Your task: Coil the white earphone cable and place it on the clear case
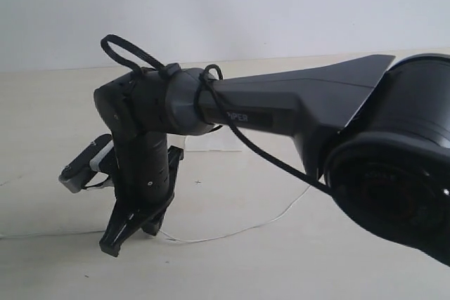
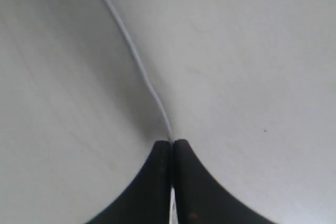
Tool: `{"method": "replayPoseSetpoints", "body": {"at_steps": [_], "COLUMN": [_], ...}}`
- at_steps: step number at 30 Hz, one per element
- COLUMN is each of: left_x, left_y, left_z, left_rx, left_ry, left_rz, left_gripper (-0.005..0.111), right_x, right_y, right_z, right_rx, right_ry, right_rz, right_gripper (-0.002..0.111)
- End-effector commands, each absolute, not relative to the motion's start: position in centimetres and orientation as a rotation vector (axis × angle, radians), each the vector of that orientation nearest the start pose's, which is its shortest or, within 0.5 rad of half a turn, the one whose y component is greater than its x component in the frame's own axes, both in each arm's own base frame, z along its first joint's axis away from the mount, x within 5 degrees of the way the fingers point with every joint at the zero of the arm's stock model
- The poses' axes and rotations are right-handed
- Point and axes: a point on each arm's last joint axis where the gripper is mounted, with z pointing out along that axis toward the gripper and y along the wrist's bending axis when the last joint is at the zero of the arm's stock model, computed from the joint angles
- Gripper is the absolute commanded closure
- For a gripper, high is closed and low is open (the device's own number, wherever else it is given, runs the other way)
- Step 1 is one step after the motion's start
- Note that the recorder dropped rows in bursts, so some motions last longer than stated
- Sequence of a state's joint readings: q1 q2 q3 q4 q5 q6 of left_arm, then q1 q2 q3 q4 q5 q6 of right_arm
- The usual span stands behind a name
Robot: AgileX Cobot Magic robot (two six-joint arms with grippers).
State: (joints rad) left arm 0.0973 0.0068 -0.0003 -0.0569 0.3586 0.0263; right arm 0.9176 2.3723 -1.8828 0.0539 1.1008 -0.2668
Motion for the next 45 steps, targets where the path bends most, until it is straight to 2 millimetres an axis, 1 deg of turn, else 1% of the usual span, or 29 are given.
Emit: {"method": "replayPoseSetpoints", "body": {"at_steps": [1, 3, 4, 5, 7, 8, 10, 11, 14, 16, 20, 23, 26, 29, 32, 38, 41, 45], "left_x": [5.3, 5.3, 5.3, 5.3, 5.3, 5.3, 5.3, 5.3, 5.3, 5.3, 5.3, 5.3, 5.3, 5.3, 5.3, 5.3, 5.5, 5.6], "left_y": [0.4, 0.4, 0.4, 0.4, 0.4, 0.4, 0.4, 0.4, 0.4, 0.4, 0.4, 0.4, 0.4, 0.4, 0.4, 0.9, 0.9, 0.6], "left_z": [18.1, 18.1, 18.1, 18.1, 18.1, 18.1, 18.1, 18.1, 18.1, 18.1, 18.1, 18.1, 18.1, 18.1, 18.2, 18.3, 19.1, 21.1], "left_rx": [-0.105, -0.105, -0.105, -0.105, -0.105, -0.105, -0.105, -0.105, -0.105, -0.105, -0.105, -0.105, -0.105, -0.105, -0.093, 0.015, 0.035, 0.056], "left_ry": [1.833, 1.833, 1.833, 1.833, 1.833, 1.833, 1.833, 1.833, 1.833, 1.833, 1.833, 1.833, 1.833, 1.833, 1.831, 1.826, 1.737, 1.513], "left_rz": [0.033, 0.033, 0.033, 0.033, 0.033, 0.033, 0.033, 0.033, 0.033, 0.033, 0.033, 0.033, 0.033, 0.033, 0.048, 0.217, 0.235, 0.226], "left_gripper": [0.107, 0.107, 0.107, 0.107, 0.107, 0.107, 0.107, 0.107, 0.107, 0.107, 0.107, 0.107, 0.107, 0.107, 0.107, 0.107, 0.107, 0.107], "right_x": [28.5, 28.5, 28.4, 28.4, 28.1, 27.9, 27.3, 27.0, 25.6, 24.6, 23.0, 22.0, 21.2, 20.6, 20.2, 19.7, 19.5, 19.2], "right_y": [37.7, 37.5, 37.2, 37.0, 36.2, 35.9, 35.0, 34.6, 32.7, 31.2, 28.5, 26.8, 25.5, 24.7, 24.2, 23.4, 22.9, 22.5], "right_z": [17.4, 19.8, 21.6, 22.8, 26.2, 27.5, 31.2, 32.7, 38.3, 41.7, 46.9, 49.4, 51.2, 52.5, 53.5, 55.1, 55.6, 56.2], "right_rx": [-1.648, -1.621, -1.603, -1.590, -1.550, -1.531, -1.471, -1.444, -1.341, -1.274, -1.158, -1.101, -1.057, -1.020, -1.004, -0.977, -0.978, -0.971], "right_ry": [2.475, 2.418, 2.376, 2.348, 2.268, 2.234, 2.144, 2.106, 1.953, 1.845, 1.647, 1.546, 1.473, 1.414, 1.405, 1.390, 1.411, 1.413], "right_rz": [0.128, 0.135, 0.132, 0.131, 0.128, 0.133, 0.166, 0.184, 0.237, 0.249, 0.245, 0.221, 0.206, 0.208, 0.211, 0.211, 0.203, 0.203], "right_gripper": [0.108, 0.108, 0.108, 0.108, 0.108, 0.108, 0.108, 0.108, 0.108, 0.108, 0.108, 0.108, 0.108, 0.108, 0.108, 0.108, 0.108, 0.108]}}
